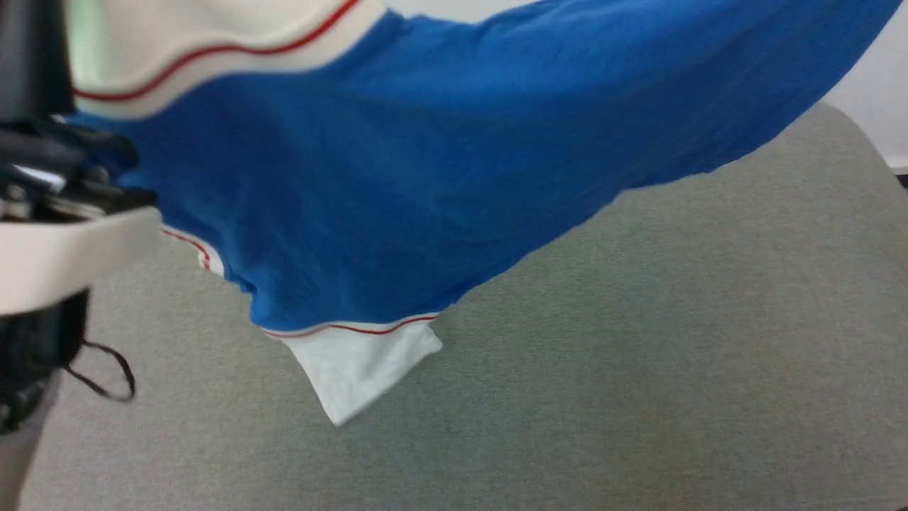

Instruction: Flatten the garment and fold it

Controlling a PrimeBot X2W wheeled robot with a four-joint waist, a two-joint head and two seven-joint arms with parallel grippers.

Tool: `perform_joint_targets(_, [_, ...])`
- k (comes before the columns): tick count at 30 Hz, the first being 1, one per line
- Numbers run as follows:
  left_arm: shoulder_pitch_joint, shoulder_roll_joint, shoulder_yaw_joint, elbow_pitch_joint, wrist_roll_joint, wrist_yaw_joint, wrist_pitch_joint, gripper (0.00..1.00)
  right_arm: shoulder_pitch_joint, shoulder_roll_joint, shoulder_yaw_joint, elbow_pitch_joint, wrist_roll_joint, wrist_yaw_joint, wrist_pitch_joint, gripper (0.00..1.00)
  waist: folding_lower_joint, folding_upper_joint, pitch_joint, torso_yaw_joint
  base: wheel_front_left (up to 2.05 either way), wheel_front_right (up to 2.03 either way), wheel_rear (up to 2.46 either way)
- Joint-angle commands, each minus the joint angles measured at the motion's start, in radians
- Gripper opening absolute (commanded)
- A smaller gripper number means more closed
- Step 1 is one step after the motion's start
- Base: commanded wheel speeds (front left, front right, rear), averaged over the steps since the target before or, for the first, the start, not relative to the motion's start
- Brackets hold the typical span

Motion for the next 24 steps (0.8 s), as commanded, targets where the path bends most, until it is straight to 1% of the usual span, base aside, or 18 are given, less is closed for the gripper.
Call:
perform_joint_targets(1, [-0.040,0.014,0.014,-0.004,0.011,-0.013,-0.001,0.00,-0.006,0.022,-0.019,-0.018,0.003,-0.002,0.007,0.00,0.0002,0.0000,-0.014,-0.044,0.00,0.00,0.00])
perform_joint_targets(7, [-0.166,0.043,0.027,0.026,0.014,-0.048,0.023,0.00,-0.039,0.044,-0.050,-0.055,-0.008,-0.002,0.013,0.00,0.0002,0.0000,0.047,-0.073,0.00,0.00,0.00])
perform_joint_targets(10, [-0.237,0.045,0.031,0.074,0.001,-0.074,0.027,0.00,-0.075,0.055,-0.063,-0.053,-0.013,-0.002,0.010,0.00,0.0002,0.0000,0.100,-0.079,0.00,0.00,0.00])
perform_joint_targets(13, [-0.325,0.052,0.031,0.137,-0.008,-0.107,0.037,0.00,-0.134,0.068,-0.076,-0.036,-0.019,-0.002,-0.007,0.00,0.0002,0.0000,0.178,-0.087,0.00,0.00,0.00])
perform_joint_targets(16, [-0.435,0.056,0.024,0.228,-0.011,-0.151,0.038,0.00,-0.213,0.080,-0.076,0.011,-0.039,-0.002,-0.047,0.00,0.0002,0.0000,0.268,-0.092,0.00,0.00,0.00])
perform_joint_targets(19, [-0.557,0.054,0.004,0.347,0.007,-0.198,0.025,0.00,-0.309,0.097,-0.058,0.089,-0.064,-0.002,-0.101,0.00,0.0002,0.0000,0.345,-0.095,0.00,0.00,0.00])
perform_joint_targets(24, [-0.774,0.015,-0.037,0.571,0.043,-0.267,-0.014,0.00,-0.493,0.141,-0.015,0.261,-0.102,-0.002,-0.194,0.00,0.0002,0.0000,0.454,-0.095,0.00,0.00,0.00])
